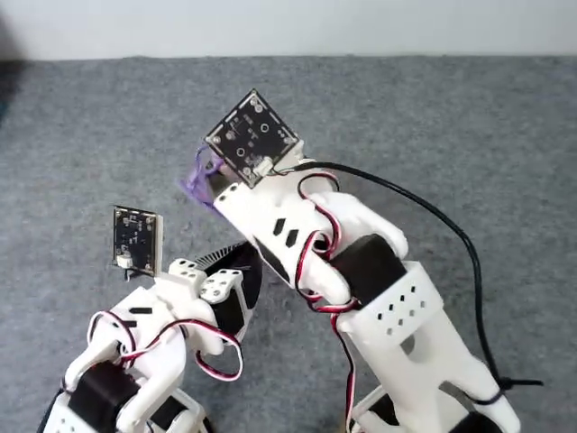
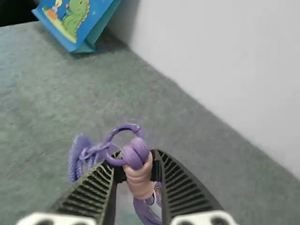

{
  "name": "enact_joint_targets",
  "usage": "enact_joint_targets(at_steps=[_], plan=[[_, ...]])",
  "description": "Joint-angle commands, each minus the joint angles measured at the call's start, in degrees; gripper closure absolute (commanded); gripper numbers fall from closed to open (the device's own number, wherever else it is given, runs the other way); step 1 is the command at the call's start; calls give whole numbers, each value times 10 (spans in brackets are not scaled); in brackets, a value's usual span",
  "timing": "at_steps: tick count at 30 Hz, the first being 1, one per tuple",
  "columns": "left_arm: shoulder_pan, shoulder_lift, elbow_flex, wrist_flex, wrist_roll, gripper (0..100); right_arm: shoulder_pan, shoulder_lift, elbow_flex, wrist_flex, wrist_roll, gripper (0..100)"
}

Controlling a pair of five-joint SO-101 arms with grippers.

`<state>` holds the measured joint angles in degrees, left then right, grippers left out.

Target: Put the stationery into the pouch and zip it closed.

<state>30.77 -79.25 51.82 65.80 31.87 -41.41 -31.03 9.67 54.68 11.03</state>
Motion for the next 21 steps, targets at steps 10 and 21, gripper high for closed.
enact_joint_targets(at_steps=[10, 21], plan=[[2, -6, -140, 179, -27, 979, -10, -39, -32, 153, -33, 991], [2, -6, -195, 336, -79, 742, -7, -51, -32, 189, -33, 991]])
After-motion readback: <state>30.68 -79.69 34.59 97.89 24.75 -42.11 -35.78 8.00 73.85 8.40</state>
